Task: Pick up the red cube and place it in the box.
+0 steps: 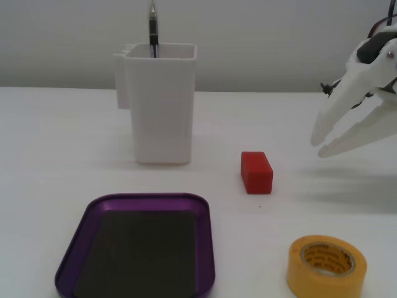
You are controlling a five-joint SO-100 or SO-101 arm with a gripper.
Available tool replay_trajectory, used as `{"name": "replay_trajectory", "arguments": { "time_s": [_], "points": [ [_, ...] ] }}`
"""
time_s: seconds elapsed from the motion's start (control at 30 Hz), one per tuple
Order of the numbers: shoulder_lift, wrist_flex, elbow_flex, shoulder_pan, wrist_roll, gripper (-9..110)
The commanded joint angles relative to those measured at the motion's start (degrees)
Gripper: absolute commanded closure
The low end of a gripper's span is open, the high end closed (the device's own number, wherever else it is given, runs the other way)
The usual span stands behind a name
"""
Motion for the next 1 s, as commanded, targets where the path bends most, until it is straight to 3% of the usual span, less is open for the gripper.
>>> {"name": "replay_trajectory", "arguments": {
  "time_s": [0.0,0.37,0.5,0.87,0.97],
  "points": [
    [5.62,-0.26,0.09,0.7,-0.35,102],
    [-2.46,1.32,-14.33,3.96,-3.34,102],
    [-20.65,0.62,-25.05,5.27,-11.16,102],
    [-75.32,4.92,-67.94,4.75,-12.04,101],
    [-86.4,7.56,-75.76,4.57,-12.04,96]
  ]
}}
